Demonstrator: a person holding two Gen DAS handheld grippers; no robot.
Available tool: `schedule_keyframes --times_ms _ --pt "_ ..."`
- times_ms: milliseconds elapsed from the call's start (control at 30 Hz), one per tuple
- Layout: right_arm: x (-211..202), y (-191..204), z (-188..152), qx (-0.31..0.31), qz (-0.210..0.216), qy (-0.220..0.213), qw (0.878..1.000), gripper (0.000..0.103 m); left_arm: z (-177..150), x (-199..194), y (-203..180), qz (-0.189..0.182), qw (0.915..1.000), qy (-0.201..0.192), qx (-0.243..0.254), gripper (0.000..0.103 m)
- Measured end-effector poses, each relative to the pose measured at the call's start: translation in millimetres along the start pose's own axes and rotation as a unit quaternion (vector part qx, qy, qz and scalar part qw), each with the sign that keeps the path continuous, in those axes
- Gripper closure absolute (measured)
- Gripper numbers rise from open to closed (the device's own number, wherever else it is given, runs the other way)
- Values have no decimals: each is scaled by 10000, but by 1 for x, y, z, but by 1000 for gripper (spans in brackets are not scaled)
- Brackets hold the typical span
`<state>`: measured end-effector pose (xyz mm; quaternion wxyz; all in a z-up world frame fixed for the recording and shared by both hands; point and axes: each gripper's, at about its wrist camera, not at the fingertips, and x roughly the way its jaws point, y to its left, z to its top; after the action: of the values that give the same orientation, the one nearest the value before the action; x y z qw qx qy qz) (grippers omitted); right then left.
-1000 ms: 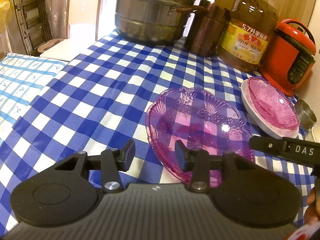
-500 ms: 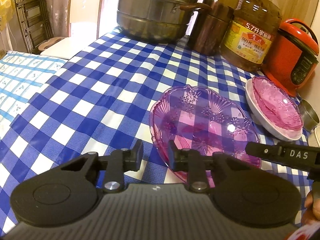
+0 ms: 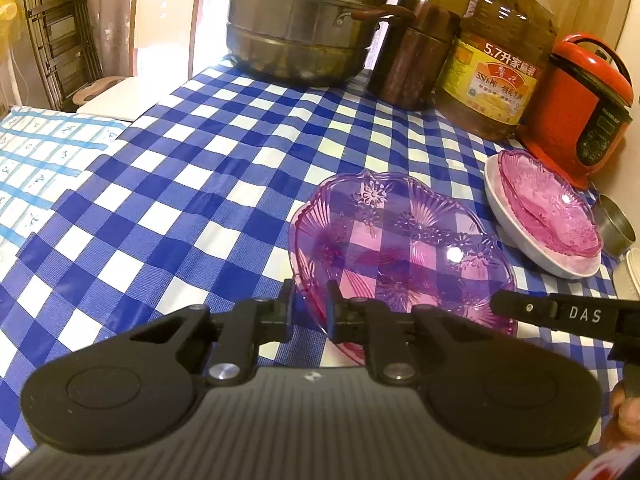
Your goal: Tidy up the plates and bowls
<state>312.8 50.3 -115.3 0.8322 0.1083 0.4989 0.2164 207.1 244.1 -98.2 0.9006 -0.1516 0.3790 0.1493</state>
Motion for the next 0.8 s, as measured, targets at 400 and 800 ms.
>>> schedule_keyframes --times_ms 400,800 --pt "-15 4 4 -109 82 -203 9997 90 5 -14 -4 9 9999 -142 21 90" --pt "-46 4 15 -169 191 -563 9981 90 17 -33 -22 -61 9993 -347 94 90"
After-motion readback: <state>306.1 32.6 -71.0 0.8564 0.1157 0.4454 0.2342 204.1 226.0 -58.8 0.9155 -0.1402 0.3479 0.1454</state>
